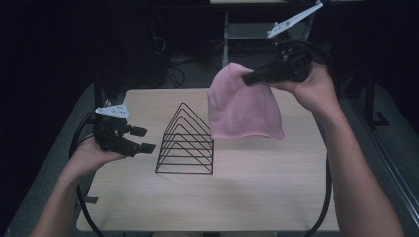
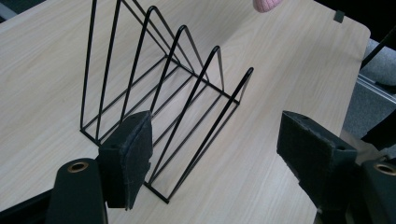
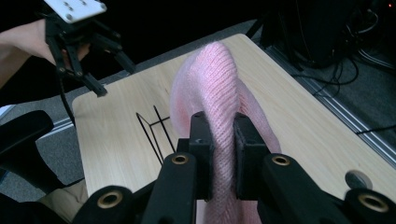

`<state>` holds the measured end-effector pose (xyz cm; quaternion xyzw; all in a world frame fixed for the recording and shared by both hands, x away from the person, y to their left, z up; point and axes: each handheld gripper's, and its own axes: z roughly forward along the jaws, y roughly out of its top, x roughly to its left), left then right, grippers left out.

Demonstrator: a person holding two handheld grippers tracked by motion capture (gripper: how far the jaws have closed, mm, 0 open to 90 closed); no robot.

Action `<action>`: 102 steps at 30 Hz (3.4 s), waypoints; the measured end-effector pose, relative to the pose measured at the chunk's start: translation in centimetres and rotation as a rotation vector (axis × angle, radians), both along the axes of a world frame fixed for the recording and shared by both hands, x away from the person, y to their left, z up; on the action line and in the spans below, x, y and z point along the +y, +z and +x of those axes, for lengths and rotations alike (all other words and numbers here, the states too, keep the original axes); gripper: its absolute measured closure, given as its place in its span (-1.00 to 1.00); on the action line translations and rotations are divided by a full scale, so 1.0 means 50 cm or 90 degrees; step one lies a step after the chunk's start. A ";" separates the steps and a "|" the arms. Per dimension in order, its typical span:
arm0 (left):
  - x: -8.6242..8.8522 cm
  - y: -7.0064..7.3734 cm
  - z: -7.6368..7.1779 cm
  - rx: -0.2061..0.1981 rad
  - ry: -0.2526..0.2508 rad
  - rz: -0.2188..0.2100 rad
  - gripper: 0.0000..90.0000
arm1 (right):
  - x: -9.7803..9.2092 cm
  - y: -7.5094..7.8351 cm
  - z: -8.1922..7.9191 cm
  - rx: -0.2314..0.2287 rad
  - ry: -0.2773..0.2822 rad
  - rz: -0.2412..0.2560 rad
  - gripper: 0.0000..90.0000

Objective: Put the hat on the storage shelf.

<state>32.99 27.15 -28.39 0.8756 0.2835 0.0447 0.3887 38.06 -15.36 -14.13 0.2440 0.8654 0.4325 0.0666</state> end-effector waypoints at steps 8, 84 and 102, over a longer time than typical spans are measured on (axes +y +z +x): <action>-0.012 0.014 -0.002 -0.007 -0.011 0.000 -0.40 | 0.055 0.029 0.008 -0.009 0.037 -0.003 0.78; -0.053 -0.014 0.095 -0.008 -0.031 0.006 0.84 | 0.170 -0.078 0.083 0.029 0.087 0.043 0.78; -0.011 -0.044 0.060 -0.017 -0.015 0.017 0.84 | 0.225 -0.104 0.057 0.025 0.138 0.058 0.77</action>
